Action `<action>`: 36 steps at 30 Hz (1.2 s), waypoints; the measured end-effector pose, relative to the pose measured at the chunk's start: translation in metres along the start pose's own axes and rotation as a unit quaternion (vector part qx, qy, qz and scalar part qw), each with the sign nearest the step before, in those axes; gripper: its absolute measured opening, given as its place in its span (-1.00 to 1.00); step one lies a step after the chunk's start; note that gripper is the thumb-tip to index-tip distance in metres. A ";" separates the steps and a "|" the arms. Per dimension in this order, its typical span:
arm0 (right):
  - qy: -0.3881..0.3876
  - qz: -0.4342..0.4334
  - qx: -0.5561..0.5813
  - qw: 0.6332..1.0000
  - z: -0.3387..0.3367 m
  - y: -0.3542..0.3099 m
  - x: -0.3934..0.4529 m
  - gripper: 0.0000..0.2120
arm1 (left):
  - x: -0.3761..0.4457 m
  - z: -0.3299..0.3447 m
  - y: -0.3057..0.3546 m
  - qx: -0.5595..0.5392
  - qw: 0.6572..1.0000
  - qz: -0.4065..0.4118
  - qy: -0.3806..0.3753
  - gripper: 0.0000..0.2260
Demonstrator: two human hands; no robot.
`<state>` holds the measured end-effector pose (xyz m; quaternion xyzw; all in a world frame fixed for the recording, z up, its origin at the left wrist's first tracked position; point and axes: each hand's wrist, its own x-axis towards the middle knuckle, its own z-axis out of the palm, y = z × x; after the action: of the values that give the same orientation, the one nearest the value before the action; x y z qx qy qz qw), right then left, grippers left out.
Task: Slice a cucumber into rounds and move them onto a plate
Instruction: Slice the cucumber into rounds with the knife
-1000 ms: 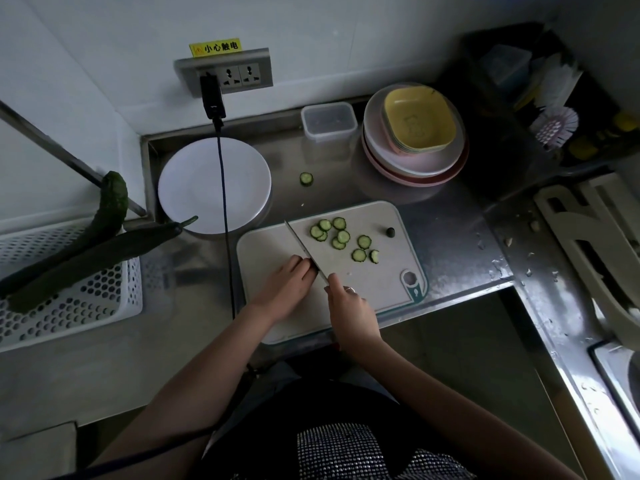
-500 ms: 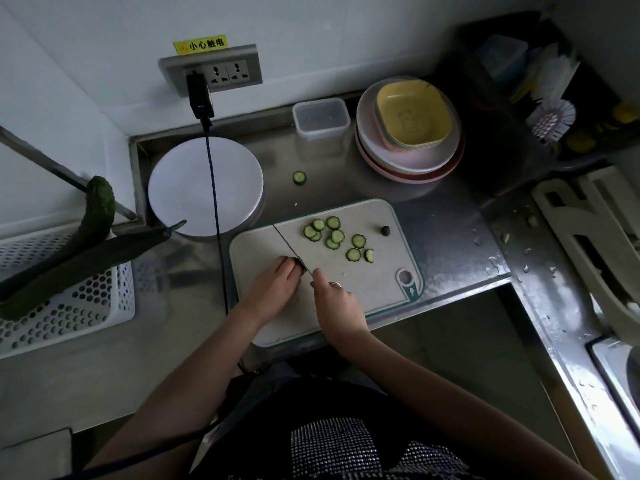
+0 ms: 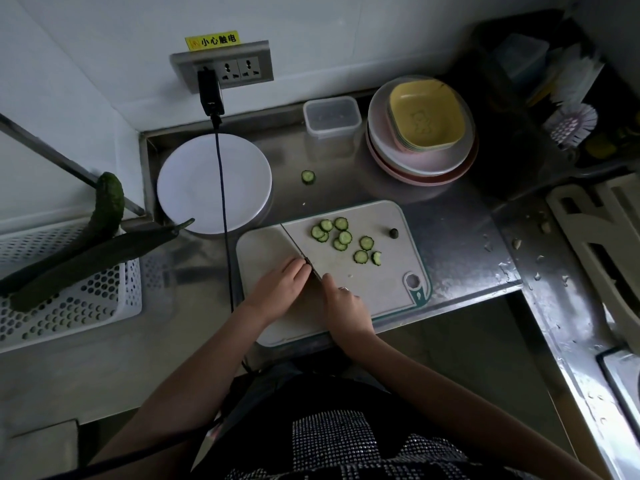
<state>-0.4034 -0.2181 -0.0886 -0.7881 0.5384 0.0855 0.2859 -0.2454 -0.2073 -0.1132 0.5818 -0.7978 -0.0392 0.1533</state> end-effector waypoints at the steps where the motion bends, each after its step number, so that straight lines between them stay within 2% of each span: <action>1: -0.002 0.000 -0.001 1.000 -0.001 0.000 0.000 -0.83 | 0.000 0.000 0.000 -0.002 1.000 0.000 -0.002 -0.59; 5: -0.008 0.009 0.000 1.000 -0.005 -0.001 0.001 -0.82 | 0.000 0.000 0.000 -0.002 1.000 -0.002 -0.003 -0.60; 9: -0.006 0.034 0.073 0.997 -0.016 -0.003 0.006 -0.97 | -0.002 0.000 0.001 -0.003 1.000 -0.019 0.000 -0.67; 11: 0.008 0.040 0.096 0.995 -0.022 -0.002 0.007 -0.89 | -0.003 0.000 0.002 -0.001 1.000 -0.023 0.001 -0.70; 14: 0.036 0.046 0.114 0.992 -0.030 0.002 0.003 -0.90 | -0.004 0.000 0.002 -0.003 1.000 -0.020 -0.004 -0.69; 18: 0.045 0.017 0.088 0.995 -0.030 -0.001 -0.005 -0.88 | -0.003 0.003 -0.001 -0.012 1.000 -0.016 -0.003 -0.69; 24: 0.029 -0.030 0.040 0.998 -0.023 -0.003 -0.012 -0.83 | -0.004 0.003 0.001 -0.030 0.999 -0.027 -0.011 -0.59; 36: 0.009 -0.016 0.025 1.000 -0.014 -0.001 -0.006 -0.88 | 0.000 0.001 0.001 -0.007 1.000 -0.016 -0.015 -0.60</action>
<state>-0.4072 -0.2209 -0.0743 -0.7901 0.5300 0.0599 0.3022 -0.2463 -0.2071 -0.1137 0.5929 -0.7902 -0.0561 0.1443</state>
